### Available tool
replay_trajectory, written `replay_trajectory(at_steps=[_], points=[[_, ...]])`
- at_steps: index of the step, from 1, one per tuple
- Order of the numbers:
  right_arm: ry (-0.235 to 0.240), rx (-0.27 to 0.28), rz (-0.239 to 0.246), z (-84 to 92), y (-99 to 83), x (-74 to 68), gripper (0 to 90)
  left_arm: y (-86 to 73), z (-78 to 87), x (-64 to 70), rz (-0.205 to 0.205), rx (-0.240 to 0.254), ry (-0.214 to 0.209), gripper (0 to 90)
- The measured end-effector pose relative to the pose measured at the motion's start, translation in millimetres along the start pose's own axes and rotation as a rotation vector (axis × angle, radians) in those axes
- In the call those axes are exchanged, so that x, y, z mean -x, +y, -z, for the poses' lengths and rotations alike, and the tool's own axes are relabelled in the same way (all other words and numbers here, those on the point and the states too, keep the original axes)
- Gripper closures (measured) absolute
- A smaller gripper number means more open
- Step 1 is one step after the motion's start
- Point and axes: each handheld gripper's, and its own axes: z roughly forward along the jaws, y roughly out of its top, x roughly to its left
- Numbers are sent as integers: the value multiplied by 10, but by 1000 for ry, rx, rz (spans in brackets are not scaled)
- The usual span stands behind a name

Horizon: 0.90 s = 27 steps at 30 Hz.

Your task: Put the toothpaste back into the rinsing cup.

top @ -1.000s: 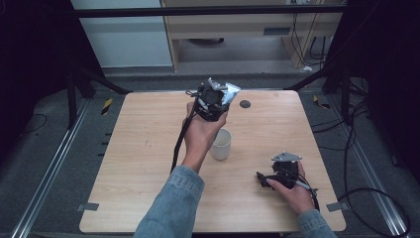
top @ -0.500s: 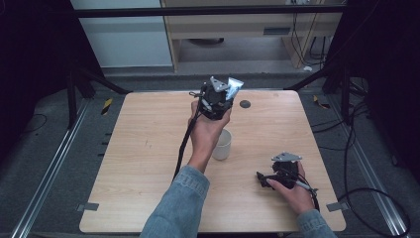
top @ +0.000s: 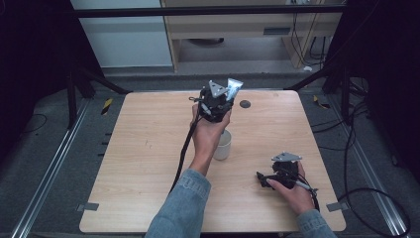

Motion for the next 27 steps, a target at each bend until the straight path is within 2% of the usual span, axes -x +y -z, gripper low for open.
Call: replay_trajectory(at_steps=[7,14,20,27], points=[[-2,0,4,-1,0,2,5,-129,-50,-38,29,20,-17,784],[0,1,4,-2,-1,2,5,-309,-92,-76,42,42,-7,784],[1,2,1,-2,0,1,5,-451,-153,-66,37,22,-7,784],[1,0,1,-2,-1,0,5,-604,-215,-79,46,29,-4,783]])
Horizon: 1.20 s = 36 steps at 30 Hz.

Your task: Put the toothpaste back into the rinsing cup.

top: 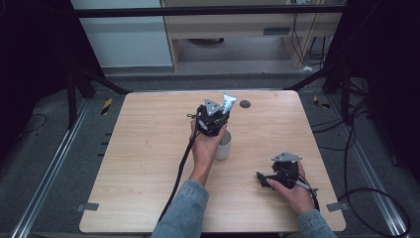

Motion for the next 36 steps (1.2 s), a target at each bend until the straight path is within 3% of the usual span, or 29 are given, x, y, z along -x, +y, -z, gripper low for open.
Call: replay_trajectory(at_steps=[7,36], points=[[1,0,-1,0,0,-1,5,-129,-37,9,3,-14,-3,782],[0,0,1,0,0,1,5,-324,-17,61,-6,19,8,779]])
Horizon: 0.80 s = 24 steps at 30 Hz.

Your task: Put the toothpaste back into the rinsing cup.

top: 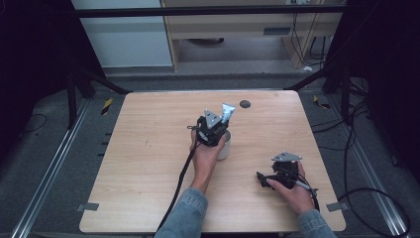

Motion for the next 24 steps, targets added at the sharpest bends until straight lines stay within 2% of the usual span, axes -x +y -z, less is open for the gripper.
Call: replay_trajectory(at_steps=[11,24], points=[[-1,0,0,0,0,0,5,-43,16,5,-13,-4,0,776],[-1,0,0,0,0,0,4,-40,7,-6,-10,-6,-6,770]])
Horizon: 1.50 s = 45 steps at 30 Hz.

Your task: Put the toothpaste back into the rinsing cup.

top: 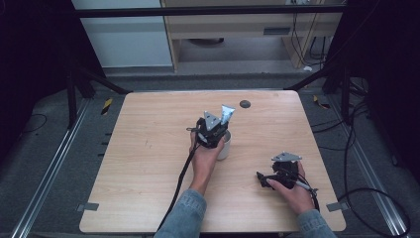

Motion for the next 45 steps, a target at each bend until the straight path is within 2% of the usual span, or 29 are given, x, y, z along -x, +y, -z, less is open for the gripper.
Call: replay_trajectory(at_steps=[11,13,17,26,34,38,45], points=[[-1,0,0,0,0,1,4,19,2,-5,5,-23,-9,756],[0,0,0,0,0,0,5,16,-9,-6,11,-26,-14,725],[0,0,0,0,0,0,5,13,-5,12,-6,-37,-6,715],[0,0,0,0,0,0,5,39,22,14,-8,-31,-9,716],[0,0,0,0,0,0,5,46,40,17,-18,-45,-9,717],[0,0,0,0,0,0,5,52,59,29,-38,-53,-5,675],[0,0,0,0,0,0,4,71,100,42,-46,-59,-14,641]])
